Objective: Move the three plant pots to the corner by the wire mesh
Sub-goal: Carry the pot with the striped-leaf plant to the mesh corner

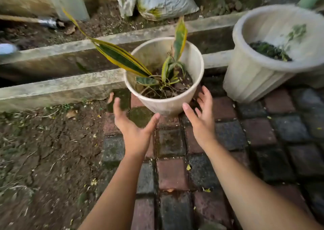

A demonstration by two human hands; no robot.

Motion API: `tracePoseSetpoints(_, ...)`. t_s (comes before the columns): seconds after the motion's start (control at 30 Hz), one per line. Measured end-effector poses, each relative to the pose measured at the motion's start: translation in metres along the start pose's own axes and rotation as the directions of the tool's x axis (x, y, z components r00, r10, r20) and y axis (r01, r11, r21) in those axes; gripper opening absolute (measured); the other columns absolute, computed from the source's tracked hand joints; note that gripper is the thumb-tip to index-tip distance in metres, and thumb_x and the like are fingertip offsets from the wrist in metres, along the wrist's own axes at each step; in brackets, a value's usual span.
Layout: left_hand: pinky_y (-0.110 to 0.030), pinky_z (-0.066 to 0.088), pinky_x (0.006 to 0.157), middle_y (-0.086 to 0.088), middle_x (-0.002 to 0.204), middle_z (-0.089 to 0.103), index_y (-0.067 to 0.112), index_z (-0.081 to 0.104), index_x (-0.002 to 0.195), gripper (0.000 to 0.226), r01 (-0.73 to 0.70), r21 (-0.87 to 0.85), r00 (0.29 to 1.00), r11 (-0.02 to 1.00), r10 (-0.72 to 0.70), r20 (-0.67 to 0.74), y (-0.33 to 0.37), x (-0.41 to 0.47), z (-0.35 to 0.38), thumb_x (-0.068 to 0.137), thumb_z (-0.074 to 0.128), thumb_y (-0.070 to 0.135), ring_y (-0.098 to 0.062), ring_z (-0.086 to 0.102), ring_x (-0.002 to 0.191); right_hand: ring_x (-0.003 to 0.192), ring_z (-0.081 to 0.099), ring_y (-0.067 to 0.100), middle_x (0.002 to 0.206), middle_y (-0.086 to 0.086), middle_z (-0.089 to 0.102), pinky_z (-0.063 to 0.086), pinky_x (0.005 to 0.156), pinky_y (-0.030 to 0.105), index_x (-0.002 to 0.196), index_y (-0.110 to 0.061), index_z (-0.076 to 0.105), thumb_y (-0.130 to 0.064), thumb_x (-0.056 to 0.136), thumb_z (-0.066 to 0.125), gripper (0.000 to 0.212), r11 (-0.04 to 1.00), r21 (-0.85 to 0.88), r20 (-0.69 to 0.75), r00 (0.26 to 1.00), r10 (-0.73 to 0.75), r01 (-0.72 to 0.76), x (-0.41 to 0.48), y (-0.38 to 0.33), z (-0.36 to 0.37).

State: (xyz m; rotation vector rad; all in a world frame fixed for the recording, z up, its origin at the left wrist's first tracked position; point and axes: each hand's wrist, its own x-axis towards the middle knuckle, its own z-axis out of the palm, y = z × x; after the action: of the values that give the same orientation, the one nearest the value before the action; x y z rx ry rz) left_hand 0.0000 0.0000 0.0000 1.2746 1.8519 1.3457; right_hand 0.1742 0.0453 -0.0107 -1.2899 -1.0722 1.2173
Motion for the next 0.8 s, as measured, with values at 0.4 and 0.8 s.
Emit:
tracePoseSetpoints(0.4,-0.062,0.034,0.127,-0.019,0.162,0.033,0.043,0.032,0.138,0.087,-0.106,-0.150,0.994,0.983,0.109,0.015,0.005,0.035,0.044,0.075,0.092,0.034,-0.039,0.039,0.155,0.122,0.052,-0.008,0.144,-0.021,0.056,0.046,0.097,0.025,0.155,-0.049,0.029,-0.042,0.089,0.064,0.075,0.968,0.237,0.158,0.986,0.048,-0.085,0.052,0.033,0.000)
tracePoseSetpoints(0.8,-0.066,0.049,0.095,-0.015,0.106,0.053,0.043,0.056,0.085,0.048,-0.015,-0.238,1.000,0.971,0.018,0.010,0.020,0.029,0.016,0.055,0.093,0.043,-0.032,0.052,0.100,0.140,0.032,0.008,0.152,-0.030,0.035,0.027,0.118,0.052,0.145,-0.077,0.011,-0.084,0.073,0.061,0.088,0.975,0.119,0.289,0.946,0.145,-0.185,0.016,0.018,-0.013)
